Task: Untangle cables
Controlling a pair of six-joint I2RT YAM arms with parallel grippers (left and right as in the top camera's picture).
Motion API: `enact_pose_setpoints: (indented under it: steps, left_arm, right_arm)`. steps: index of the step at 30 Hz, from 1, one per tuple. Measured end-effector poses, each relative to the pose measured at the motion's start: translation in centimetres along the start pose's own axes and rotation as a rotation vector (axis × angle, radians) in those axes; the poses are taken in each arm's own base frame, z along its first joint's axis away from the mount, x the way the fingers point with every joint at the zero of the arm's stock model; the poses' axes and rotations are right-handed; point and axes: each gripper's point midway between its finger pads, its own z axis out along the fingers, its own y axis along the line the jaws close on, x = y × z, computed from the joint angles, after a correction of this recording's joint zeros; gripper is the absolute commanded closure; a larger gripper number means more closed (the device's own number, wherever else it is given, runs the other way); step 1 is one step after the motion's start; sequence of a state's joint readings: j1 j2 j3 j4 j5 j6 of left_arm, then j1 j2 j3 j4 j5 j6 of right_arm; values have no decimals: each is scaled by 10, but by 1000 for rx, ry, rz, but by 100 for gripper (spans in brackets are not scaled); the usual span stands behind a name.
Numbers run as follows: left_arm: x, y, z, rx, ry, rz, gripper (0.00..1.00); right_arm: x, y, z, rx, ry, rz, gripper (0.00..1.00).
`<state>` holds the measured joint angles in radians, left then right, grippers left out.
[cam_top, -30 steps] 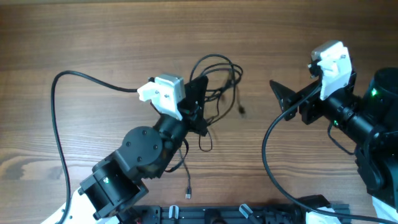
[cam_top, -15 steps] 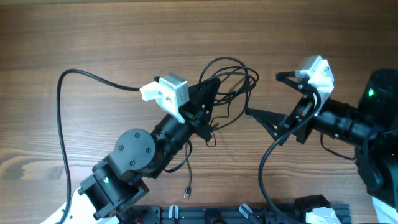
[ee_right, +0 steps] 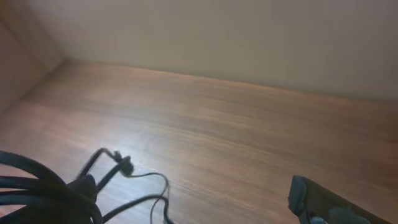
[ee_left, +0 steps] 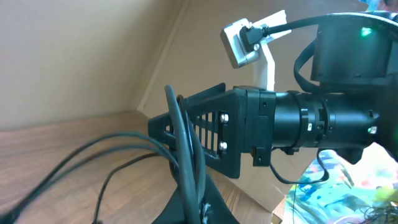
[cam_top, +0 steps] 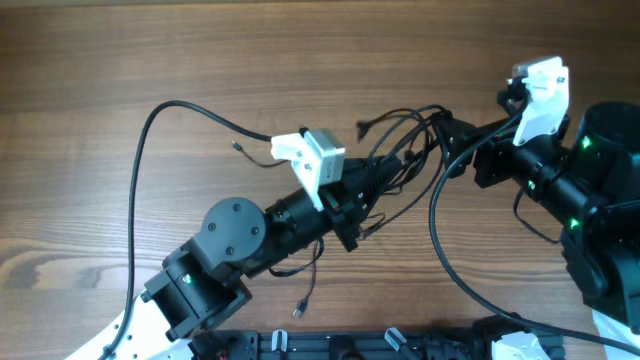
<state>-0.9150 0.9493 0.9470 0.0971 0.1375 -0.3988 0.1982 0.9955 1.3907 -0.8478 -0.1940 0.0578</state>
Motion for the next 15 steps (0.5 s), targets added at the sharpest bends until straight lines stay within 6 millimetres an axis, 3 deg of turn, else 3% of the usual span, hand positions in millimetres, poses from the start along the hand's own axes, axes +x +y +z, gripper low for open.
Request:
enact_pose_setpoints:
  steps: [15]
  left_arm:
    - [11,4,-18,-33,62,63,96]
  right_arm:
    - [-1,-8,-3,86,-11,-11,0]
